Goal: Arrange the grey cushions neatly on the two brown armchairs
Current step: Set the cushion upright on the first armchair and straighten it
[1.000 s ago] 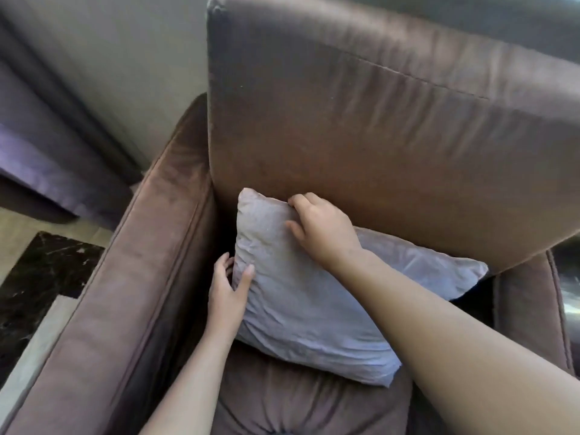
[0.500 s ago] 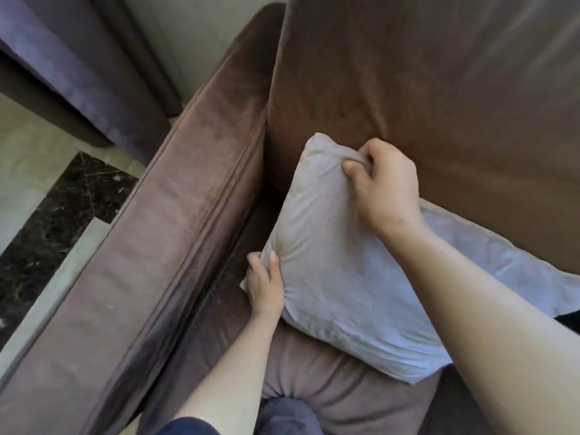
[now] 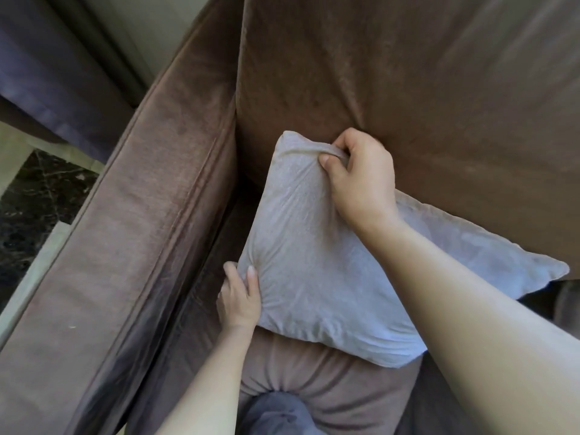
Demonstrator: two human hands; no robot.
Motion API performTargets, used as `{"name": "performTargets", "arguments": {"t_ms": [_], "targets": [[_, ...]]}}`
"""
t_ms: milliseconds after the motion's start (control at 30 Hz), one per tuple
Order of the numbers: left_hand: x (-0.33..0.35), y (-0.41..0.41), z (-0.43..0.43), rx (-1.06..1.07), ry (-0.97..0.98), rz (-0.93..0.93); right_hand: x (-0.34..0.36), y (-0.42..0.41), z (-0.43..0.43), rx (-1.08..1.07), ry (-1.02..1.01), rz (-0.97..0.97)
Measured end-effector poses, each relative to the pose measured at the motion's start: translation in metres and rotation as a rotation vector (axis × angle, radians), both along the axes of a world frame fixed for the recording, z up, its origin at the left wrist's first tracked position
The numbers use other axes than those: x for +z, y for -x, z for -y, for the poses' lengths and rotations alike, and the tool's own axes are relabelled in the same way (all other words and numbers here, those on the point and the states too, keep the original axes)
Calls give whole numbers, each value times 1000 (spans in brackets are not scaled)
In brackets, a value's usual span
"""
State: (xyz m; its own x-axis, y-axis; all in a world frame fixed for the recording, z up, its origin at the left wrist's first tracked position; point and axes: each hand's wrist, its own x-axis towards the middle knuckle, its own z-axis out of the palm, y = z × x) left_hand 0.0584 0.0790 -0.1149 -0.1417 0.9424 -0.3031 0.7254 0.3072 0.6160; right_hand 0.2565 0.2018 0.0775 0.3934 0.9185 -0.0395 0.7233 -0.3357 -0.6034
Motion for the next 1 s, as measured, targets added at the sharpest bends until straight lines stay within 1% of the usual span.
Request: {"name": "performTargets", "arguments": {"t_ms": [167,367,433,533,600,667,767,867,1000], "targets": [[-12,-3,-17,2,42,108,-6,2,-1,6,-32,41],[-12,-3,-16,12,66,168,-11,1,1,29,-53,80],[-8,2,-17,12,61,217,-9,-1,4,72,-30,116],[3,4,-26,20,55,282,-5,-7,15,213,39,198],[17,-3,-37,31,55,348,-1,-13,25,284,73,213],[34,-14,-53,45,9,415,2,-22,38,305,92,253],[57,-31,-77,-8,-89,488,2,-37,59,324,145,417],[67,-46,-91,-93,-106,520,-3,-44,76,308,183,506],[65,-53,-93,-62,-100,491,-9,-43,82,267,179,513]]}}
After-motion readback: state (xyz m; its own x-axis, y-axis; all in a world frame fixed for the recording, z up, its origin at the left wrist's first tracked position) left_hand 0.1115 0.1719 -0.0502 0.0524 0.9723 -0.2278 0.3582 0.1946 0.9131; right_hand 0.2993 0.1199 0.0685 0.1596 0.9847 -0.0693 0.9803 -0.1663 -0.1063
